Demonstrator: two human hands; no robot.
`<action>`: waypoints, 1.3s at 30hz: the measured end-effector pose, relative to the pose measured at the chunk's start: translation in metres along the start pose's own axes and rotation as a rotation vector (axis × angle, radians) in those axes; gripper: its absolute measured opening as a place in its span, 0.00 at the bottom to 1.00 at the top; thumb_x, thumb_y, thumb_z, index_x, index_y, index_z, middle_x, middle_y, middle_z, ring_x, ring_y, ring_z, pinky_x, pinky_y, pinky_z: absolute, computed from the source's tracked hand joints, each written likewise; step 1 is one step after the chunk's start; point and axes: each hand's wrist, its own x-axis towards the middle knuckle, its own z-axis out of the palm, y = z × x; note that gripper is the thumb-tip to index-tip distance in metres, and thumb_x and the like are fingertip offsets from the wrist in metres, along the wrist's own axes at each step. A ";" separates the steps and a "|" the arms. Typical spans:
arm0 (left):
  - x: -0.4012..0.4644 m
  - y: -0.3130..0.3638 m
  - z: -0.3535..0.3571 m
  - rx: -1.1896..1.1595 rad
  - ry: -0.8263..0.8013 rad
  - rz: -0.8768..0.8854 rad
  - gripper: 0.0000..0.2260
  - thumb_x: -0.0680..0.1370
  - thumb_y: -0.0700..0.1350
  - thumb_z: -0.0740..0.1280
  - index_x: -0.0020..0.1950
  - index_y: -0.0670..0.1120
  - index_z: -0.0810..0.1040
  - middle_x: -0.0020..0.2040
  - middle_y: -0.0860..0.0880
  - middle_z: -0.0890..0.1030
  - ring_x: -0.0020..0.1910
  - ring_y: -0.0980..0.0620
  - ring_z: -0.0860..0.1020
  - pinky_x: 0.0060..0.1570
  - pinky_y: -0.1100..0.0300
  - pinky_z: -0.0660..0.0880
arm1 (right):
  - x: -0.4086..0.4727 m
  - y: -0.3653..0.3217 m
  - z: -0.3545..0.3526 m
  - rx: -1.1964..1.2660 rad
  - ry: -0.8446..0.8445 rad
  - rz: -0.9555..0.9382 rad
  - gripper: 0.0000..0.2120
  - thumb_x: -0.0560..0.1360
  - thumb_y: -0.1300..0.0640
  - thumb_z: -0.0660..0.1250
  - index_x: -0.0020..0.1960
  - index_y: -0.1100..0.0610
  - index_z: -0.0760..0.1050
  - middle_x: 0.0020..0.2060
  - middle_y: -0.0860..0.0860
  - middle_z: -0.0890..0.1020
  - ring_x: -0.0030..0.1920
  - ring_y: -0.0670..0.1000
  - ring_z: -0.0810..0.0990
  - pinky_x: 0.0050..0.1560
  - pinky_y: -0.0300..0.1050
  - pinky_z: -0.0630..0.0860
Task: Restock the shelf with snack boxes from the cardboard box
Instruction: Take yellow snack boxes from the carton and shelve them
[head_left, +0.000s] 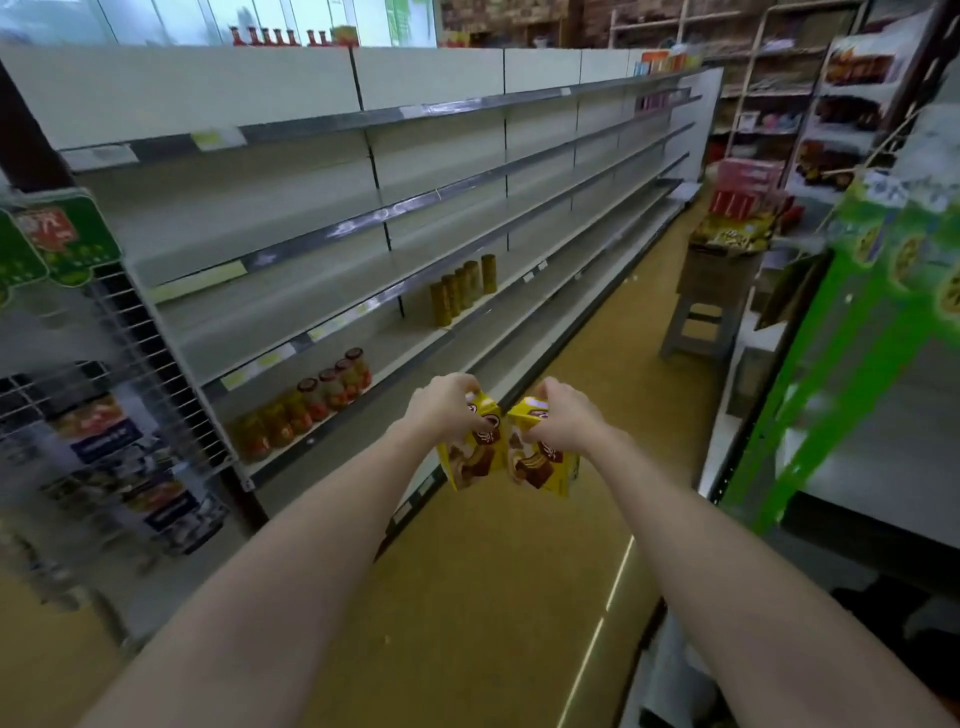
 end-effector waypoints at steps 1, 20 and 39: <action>0.009 0.000 0.000 -0.020 0.006 -0.005 0.27 0.70 0.57 0.76 0.66 0.52 0.75 0.62 0.49 0.78 0.54 0.48 0.79 0.50 0.51 0.80 | 0.007 0.001 -0.001 0.000 0.001 0.004 0.32 0.68 0.51 0.77 0.67 0.52 0.67 0.63 0.52 0.75 0.63 0.56 0.74 0.62 0.57 0.74; 0.283 -0.057 -0.014 -0.427 -0.173 -0.024 0.22 0.67 0.52 0.81 0.56 0.44 0.82 0.54 0.47 0.82 0.45 0.53 0.81 0.38 0.61 0.81 | 0.240 -0.007 -0.028 0.110 0.102 0.143 0.22 0.70 0.42 0.76 0.56 0.55 0.82 0.54 0.52 0.80 0.53 0.51 0.80 0.53 0.47 0.79; 0.501 -0.058 -0.001 -0.792 -0.362 -0.098 0.19 0.75 0.50 0.74 0.63 0.50 0.74 0.49 0.51 0.76 0.46 0.49 0.79 0.50 0.41 0.81 | 0.437 0.047 -0.066 0.320 0.291 0.397 0.25 0.75 0.44 0.71 0.64 0.58 0.74 0.61 0.56 0.78 0.60 0.56 0.77 0.53 0.44 0.71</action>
